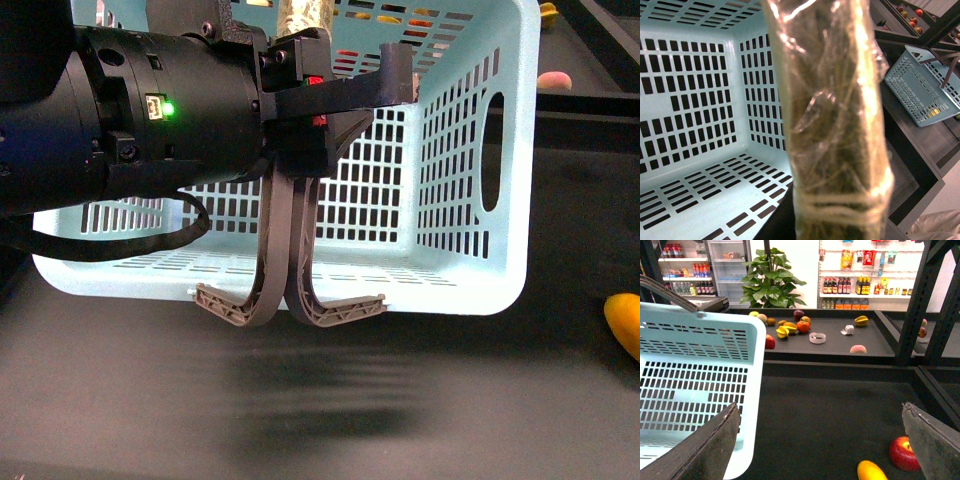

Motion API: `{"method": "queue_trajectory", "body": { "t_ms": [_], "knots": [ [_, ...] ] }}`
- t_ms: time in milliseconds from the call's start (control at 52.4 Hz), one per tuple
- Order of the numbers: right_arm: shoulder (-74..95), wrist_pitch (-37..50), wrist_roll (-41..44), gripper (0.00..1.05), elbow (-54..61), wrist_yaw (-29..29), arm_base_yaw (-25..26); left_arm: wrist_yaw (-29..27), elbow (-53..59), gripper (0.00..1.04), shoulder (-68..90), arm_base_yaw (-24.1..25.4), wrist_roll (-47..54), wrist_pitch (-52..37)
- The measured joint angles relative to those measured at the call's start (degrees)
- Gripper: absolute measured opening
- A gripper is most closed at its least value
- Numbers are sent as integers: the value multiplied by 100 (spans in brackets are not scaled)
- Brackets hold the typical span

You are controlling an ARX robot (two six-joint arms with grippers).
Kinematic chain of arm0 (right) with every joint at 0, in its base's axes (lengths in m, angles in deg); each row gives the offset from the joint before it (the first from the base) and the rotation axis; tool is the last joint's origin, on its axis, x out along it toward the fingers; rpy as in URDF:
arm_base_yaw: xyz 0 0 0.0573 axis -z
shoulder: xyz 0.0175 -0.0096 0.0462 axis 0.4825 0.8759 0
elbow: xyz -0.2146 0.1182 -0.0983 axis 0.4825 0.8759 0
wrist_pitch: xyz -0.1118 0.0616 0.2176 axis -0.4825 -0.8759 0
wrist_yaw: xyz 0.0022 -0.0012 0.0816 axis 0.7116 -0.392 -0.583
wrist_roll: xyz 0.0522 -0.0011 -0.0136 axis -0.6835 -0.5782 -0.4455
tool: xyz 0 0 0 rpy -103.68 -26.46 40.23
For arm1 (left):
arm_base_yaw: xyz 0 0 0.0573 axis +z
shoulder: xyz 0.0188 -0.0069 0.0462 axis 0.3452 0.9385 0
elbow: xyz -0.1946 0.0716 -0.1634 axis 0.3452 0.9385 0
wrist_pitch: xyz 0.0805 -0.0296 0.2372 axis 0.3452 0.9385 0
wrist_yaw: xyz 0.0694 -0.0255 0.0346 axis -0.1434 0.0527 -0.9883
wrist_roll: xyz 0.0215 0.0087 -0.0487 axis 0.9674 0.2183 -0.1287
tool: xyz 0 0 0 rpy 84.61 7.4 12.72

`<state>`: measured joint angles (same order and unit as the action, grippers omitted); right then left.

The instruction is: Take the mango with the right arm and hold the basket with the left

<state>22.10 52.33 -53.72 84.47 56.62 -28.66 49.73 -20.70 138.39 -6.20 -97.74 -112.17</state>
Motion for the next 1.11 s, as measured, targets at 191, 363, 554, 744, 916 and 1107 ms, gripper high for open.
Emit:
{"method": "queue_trajectory", "body": {
  "t_ms": [191, 363, 554, 744, 916, 1107],
  "knots": [
    [66, -105, -46, 97, -26, 258, -72, -2, 0, 8, 0, 0, 0, 0],
    [1464, 544, -166, 97, -151, 693, 271, -2, 2, 8, 0, 0, 7, 0],
    [4704, 2754, -243, 97, -686, -37, 1224, 4, 2, 8, 0, 0, 7, 0],
    [8609, 4321, -22, 97, -1646, -404, 1716, -2, 2, 8, 0, 0, 7, 0],
    [10441, 4627, 168, 97, -2304, -472, 1827, -2, 2, 8, 0, 0, 7, 0],
    [11958, 4522, 323, 97, -3130, -483, 1930, 4, 2, 8, 0, 0, 7, 0]
  ]
}}
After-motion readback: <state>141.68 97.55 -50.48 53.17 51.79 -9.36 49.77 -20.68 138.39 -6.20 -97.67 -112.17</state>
